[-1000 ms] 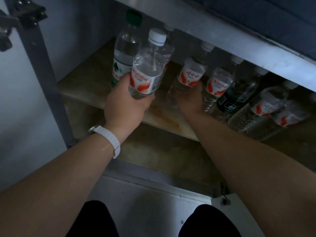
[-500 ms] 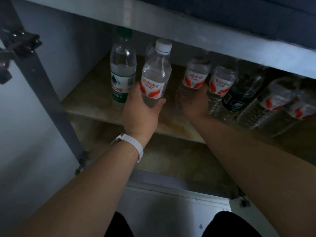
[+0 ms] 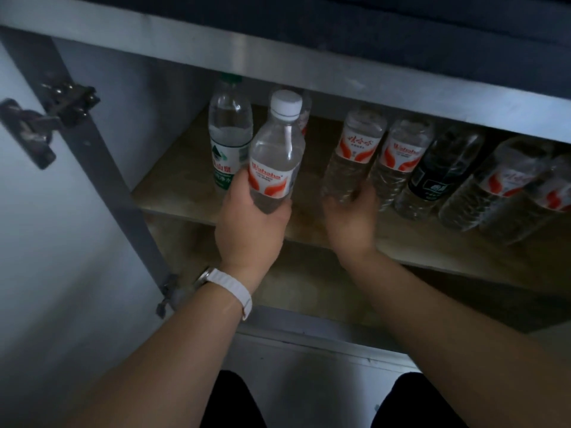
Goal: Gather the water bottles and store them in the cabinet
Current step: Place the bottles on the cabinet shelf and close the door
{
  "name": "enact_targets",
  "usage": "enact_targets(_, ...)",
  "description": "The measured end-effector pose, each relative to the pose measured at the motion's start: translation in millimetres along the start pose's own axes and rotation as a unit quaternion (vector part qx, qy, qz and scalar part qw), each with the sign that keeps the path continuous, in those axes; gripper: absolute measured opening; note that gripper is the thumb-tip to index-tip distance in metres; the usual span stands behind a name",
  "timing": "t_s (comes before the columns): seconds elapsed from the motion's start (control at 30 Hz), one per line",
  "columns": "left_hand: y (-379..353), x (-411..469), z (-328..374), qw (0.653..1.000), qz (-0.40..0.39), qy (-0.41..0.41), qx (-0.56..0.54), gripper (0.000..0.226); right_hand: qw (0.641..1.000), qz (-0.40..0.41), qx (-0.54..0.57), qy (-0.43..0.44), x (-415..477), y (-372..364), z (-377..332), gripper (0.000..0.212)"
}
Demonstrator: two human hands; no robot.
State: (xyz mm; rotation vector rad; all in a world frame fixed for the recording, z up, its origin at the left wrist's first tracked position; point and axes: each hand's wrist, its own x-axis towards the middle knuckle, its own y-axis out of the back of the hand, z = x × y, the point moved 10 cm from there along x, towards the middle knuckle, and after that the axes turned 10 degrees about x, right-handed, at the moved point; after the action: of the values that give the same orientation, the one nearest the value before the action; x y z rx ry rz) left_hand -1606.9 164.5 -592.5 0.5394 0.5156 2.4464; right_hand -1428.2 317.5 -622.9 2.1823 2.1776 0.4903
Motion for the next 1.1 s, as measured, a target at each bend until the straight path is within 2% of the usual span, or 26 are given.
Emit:
enact_targets(0.07,14.2,-5.2,-7.7,1.000,0.007,0.012,0.001,0.056,1.000,-0.012,0.001,0.020,-16.2,-6.8,-8.0,0.064)
enact_targets(0.17,40.0,-6.9,-19.3,0.999,0.027,0.025,0.006,0.052,0.997,-0.071,0.006,0.001,-17.1,-34.4,-15.8,0.055)
enact_targets(0.3,73.3,3.0,-38.7,0.998,0.054,0.045,0.002,0.053,0.990,-0.142,-0.004,0.004,1.8,-72.7,-30.2,0.064)
enact_targets(0.43,93.7,21.6,-58.0,0.994,0.088,0.068,-0.005,0.050,0.988,-0.152,-0.006,0.036,20.6,-92.5,-47.3,0.072)
enact_targets(0.57,100.1,44.5,-68.0,0.992,0.102,0.079,-0.005,0.048,0.983,-0.183,-0.008,-0.002,35.7,-110.8,-44.4,0.083)
enact_targets(0.63,98.4,55.9,-72.7,0.992,0.097,0.080,-0.012,0.053,0.979,-0.202,-0.031,0.002,41.0,-117.0,-45.2,0.076)
enact_targets(0.73,90.3,72.1,-75.3,0.994,0.081,0.068,-0.025,0.054,0.974,-0.216,-0.070,0.011,46.7,-122.9,-41.3,0.045)
enact_targets(0.83,80.7,87.6,-75.1,0.994,0.081,0.060,-0.034,0.053,0.977,-0.201,-0.072,0.020,50.3,-123.2,-36.9,0.044)
enact_targets(0.93,70.7,103.6,-73.2,0.994,0.081,0.058,-0.039,0.052,0.983,-0.171,-0.067,0.018,49.1,-117.8,-34.1,0.068)
enact_targets(1.1,53.0,129.7,-69.4,0.997,0.055,0.042,-0.033,0.045,0.989,-0.092,-0.112,0.043,40.1,-105.8,-27.8,0.075)
